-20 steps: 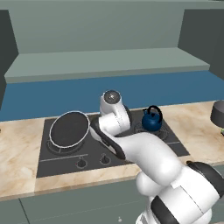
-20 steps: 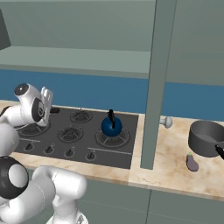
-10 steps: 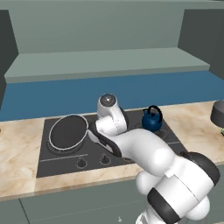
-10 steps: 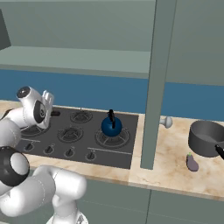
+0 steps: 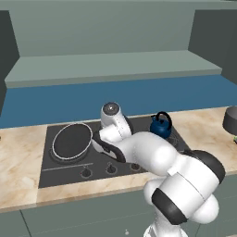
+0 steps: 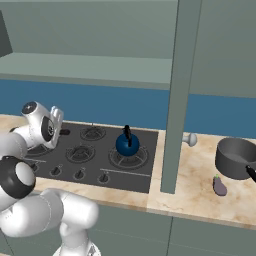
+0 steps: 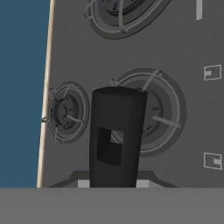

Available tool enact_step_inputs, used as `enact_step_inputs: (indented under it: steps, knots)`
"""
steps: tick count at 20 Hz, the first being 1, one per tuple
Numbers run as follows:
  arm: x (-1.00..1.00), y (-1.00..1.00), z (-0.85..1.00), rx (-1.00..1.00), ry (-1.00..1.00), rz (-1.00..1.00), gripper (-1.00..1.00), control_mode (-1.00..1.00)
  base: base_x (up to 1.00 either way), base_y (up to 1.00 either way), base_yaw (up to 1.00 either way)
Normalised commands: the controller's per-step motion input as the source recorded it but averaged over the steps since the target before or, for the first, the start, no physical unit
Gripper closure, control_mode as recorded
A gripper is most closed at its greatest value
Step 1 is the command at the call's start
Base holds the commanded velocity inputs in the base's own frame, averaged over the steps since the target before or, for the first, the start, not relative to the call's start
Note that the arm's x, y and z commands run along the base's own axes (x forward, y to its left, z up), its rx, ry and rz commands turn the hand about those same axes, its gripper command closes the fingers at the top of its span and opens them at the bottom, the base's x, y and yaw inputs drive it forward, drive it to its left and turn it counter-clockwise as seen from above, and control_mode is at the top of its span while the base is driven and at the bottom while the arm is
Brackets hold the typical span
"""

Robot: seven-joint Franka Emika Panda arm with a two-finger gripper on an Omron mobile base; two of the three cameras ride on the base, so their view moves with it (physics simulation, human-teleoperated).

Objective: Pick the pan from the cabinet and place it on the stove. Then turn on the stove burner for the pan.

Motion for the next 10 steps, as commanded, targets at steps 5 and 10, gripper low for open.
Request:
enact_step_inputs:
  steps: [5,10]
  knots:
    - [0.14,0.03,-0.18,0.0,0.0,-0.03,1.0,-1.0,0.0,0.0,0.0]
    - [0.16,0.11,-0.21,-0.01,0.0,-0.03,1.0,-1.0,0.0,0.0,0.0]
